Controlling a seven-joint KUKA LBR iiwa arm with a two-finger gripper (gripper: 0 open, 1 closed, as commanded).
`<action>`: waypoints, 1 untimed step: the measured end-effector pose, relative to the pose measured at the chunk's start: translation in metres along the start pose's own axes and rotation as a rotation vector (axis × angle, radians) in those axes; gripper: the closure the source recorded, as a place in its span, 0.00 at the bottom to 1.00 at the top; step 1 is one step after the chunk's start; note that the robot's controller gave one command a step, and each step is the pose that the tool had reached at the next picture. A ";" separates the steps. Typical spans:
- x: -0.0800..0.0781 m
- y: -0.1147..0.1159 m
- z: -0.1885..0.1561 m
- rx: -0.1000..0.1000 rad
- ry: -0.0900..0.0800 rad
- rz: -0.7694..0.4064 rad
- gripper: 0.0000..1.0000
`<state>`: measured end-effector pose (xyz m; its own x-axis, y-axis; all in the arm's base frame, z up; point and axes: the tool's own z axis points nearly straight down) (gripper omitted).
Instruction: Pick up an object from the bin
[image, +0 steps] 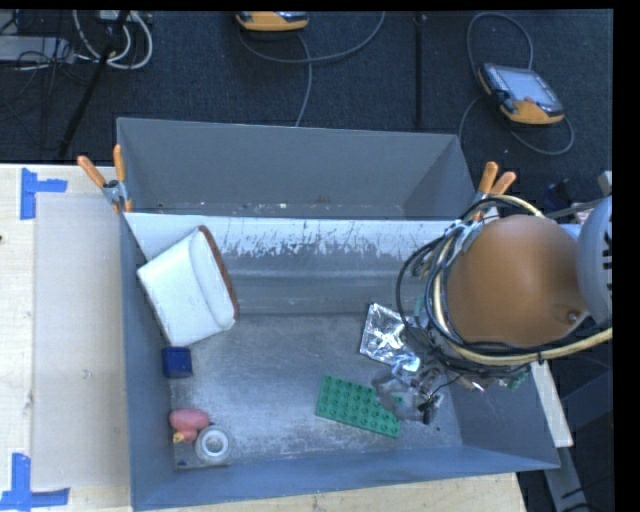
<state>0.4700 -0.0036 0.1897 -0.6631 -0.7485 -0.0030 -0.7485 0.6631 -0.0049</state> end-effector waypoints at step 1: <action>-0.001 0.001 0.004 -0.006 0.003 -0.004 0.00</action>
Offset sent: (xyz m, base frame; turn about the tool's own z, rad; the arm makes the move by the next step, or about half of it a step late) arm 0.0000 0.0000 0.0000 0.0000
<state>0.4695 -0.0021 0.1856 -0.6604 -0.7509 0.0003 -0.7509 0.6604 0.0011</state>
